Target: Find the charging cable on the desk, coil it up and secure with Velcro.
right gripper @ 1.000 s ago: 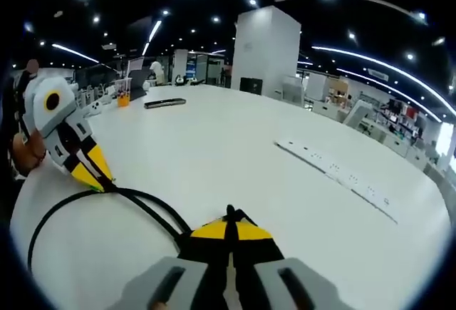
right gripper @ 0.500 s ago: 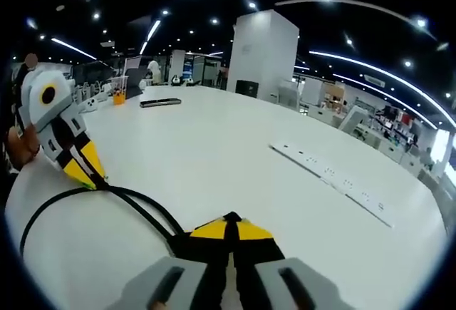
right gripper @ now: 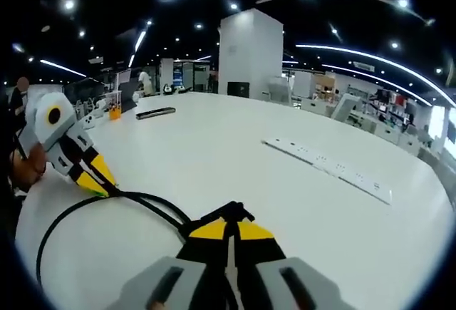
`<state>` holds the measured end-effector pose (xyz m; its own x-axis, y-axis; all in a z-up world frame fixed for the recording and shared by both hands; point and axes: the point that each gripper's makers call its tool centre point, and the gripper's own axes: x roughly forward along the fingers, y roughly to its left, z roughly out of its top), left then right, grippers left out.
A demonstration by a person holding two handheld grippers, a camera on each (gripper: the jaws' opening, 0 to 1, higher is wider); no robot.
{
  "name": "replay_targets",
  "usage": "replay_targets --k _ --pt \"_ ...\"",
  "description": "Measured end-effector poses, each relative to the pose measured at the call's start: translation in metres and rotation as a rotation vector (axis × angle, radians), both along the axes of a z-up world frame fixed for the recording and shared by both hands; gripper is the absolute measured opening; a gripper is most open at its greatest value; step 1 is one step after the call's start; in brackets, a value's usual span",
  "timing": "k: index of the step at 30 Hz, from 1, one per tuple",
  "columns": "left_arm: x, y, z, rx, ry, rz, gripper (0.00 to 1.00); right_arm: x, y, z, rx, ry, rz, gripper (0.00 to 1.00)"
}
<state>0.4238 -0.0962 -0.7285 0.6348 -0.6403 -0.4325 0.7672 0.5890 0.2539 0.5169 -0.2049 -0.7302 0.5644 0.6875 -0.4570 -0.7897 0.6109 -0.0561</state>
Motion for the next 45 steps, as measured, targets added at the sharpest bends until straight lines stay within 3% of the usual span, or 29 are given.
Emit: replay_targets --k 10,21,34,45 --pt "0.0 0.0 0.0 -0.001 -0.002 -0.002 0.07 -0.004 0.016 0.004 0.015 0.013 0.047 0.03" --pt "0.0 0.001 0.0 -0.005 -0.001 -0.002 0.07 0.004 0.019 -0.007 -0.022 0.103 0.043 0.02" --pt "0.001 0.0 0.001 -0.003 -0.004 -0.002 0.07 0.007 0.019 -0.008 -0.051 0.072 0.023 0.02" --pt "0.001 -0.001 0.001 -0.002 -0.005 -0.002 0.07 -0.003 0.016 -0.007 -0.095 0.09 0.026 0.02"
